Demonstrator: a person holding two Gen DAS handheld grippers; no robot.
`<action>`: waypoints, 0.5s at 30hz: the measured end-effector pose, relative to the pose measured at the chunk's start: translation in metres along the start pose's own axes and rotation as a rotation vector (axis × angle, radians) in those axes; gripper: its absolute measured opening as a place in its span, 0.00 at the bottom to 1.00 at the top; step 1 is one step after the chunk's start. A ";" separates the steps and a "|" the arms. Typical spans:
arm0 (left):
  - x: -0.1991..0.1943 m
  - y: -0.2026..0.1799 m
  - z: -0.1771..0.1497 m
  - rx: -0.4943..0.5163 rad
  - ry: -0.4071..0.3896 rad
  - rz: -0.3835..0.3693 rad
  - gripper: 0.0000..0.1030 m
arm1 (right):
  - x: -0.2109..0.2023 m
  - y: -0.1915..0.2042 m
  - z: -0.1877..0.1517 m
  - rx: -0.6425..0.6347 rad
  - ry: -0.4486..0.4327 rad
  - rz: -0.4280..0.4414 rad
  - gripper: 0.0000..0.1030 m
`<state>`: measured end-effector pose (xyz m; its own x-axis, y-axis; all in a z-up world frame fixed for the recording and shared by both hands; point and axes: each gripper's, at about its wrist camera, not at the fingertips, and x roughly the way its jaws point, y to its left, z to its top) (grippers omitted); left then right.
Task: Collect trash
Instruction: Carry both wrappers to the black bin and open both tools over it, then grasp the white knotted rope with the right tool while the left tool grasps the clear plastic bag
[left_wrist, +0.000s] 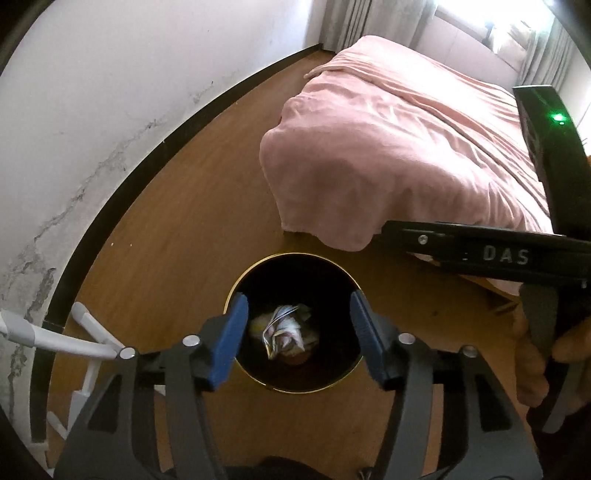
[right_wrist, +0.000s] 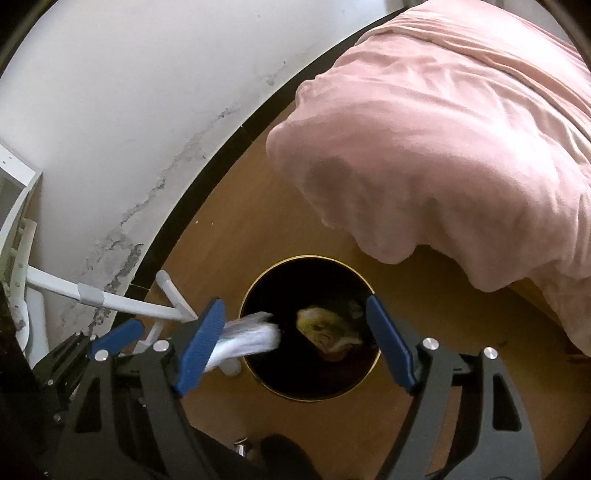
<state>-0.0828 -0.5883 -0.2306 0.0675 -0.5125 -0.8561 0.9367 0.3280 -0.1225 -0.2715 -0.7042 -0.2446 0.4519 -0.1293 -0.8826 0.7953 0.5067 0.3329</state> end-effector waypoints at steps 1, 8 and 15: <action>-0.002 0.000 0.000 0.000 -0.001 -0.006 0.56 | -0.004 -0.001 -0.001 0.011 -0.004 0.004 0.74; -0.037 -0.013 0.002 0.028 -0.047 -0.020 0.78 | -0.042 0.000 -0.008 0.029 -0.023 0.015 0.74; -0.128 -0.033 -0.004 0.069 -0.139 -0.005 0.89 | -0.116 0.034 -0.014 -0.047 -0.124 -0.001 0.79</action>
<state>-0.1240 -0.5308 -0.1189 0.1054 -0.6202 -0.7773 0.9582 0.2723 -0.0873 -0.3028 -0.6603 -0.1351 0.5000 -0.2330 -0.8341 0.7772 0.5456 0.3135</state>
